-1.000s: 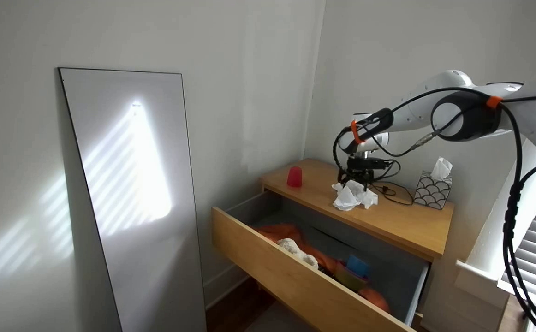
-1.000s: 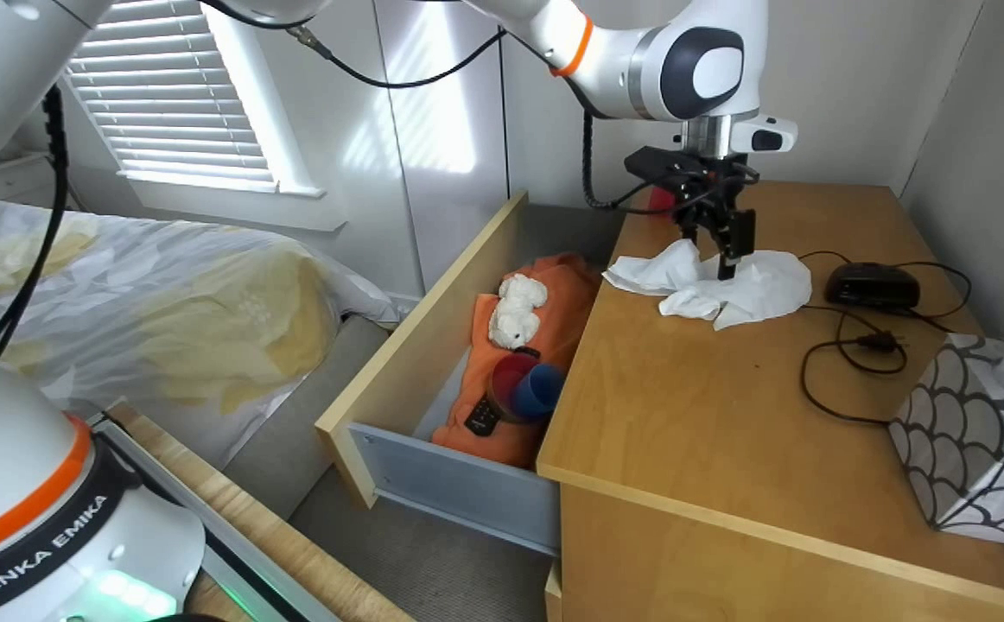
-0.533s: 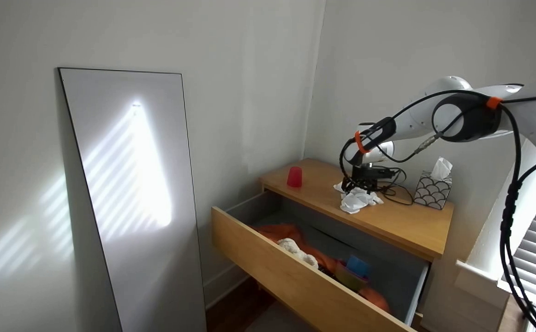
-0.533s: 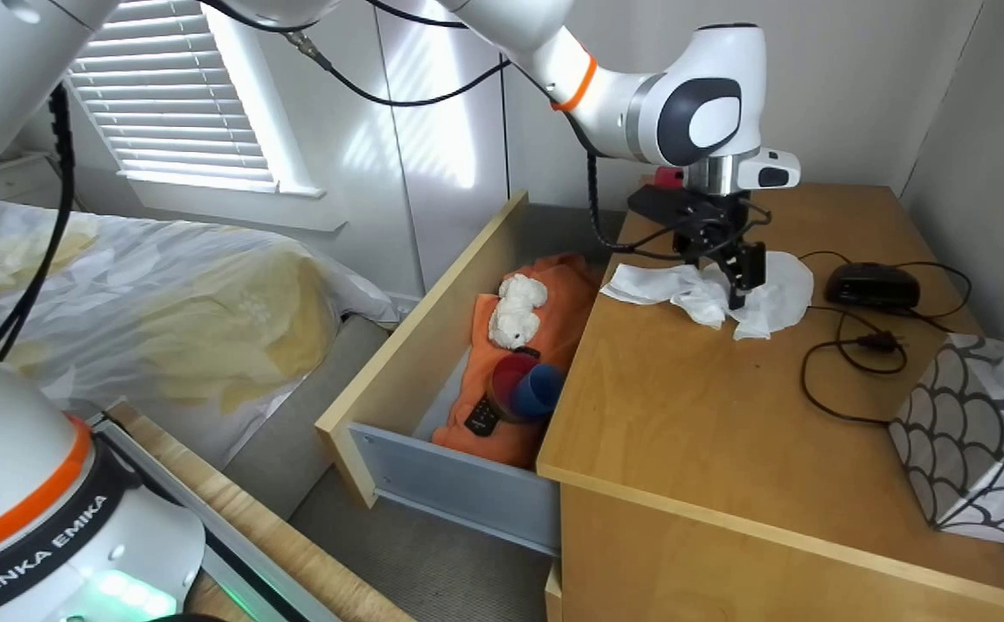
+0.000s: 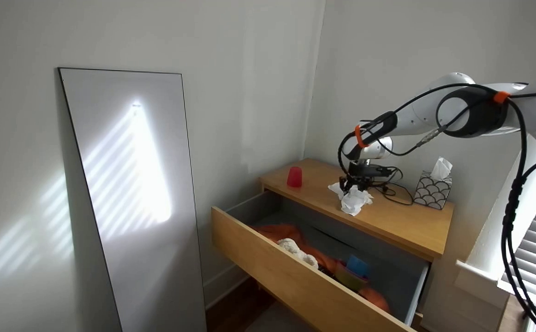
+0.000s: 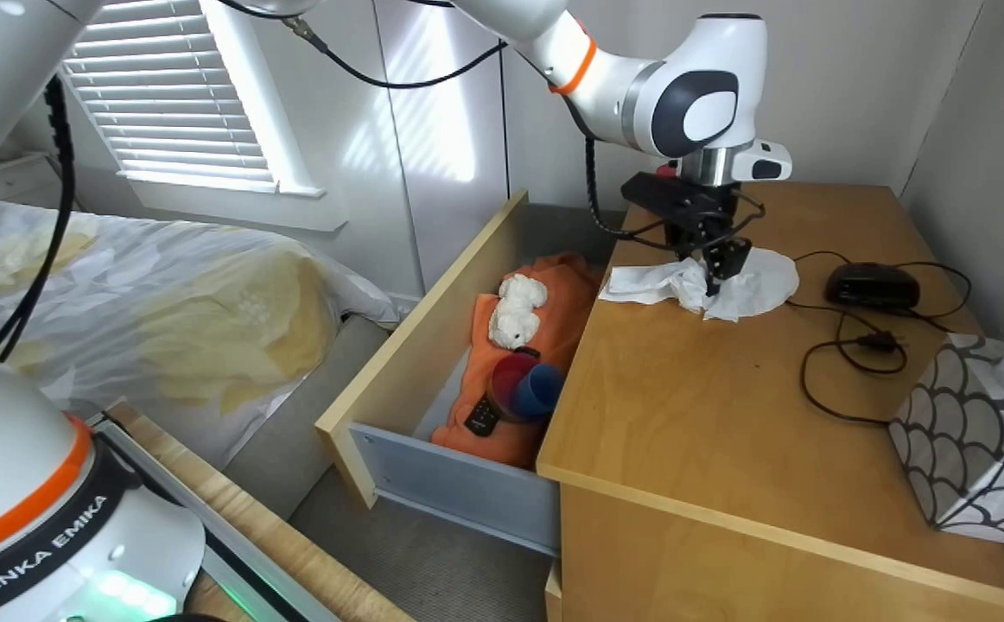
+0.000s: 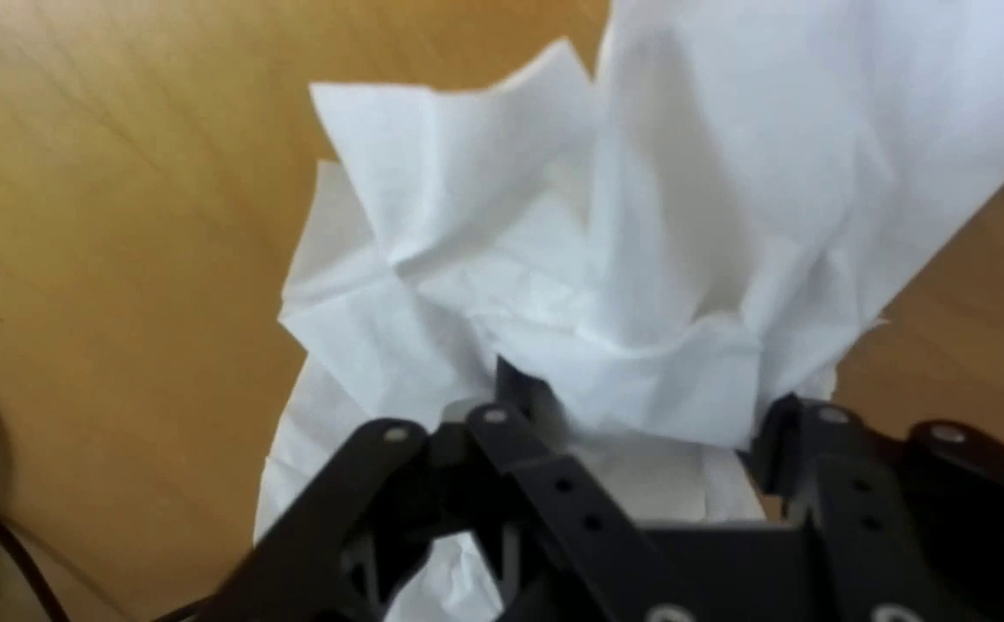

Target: Crumple the paper towels together

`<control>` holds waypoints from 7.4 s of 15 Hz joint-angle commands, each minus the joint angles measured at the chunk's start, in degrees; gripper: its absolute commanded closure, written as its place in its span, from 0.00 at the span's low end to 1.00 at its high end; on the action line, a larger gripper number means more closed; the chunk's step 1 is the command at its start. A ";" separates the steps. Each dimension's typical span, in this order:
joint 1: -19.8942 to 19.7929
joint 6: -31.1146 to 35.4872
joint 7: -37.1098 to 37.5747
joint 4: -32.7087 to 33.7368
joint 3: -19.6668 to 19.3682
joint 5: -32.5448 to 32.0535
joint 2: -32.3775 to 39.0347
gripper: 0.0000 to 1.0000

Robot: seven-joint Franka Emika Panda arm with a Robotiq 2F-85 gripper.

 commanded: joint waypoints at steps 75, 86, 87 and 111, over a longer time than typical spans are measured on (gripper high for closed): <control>3.37 -12.54 24.68 21.25 -7.62 7.77 11.86 0.24; 0.04 -14.02 19.45 16.90 -6.12 11.09 4.90 0.00; -0.15 -14.26 18.63 16.08 -6.04 11.45 3.92 0.00; -2.61 4.15 -28.50 -18.40 1.70 14.05 -33.73 0.00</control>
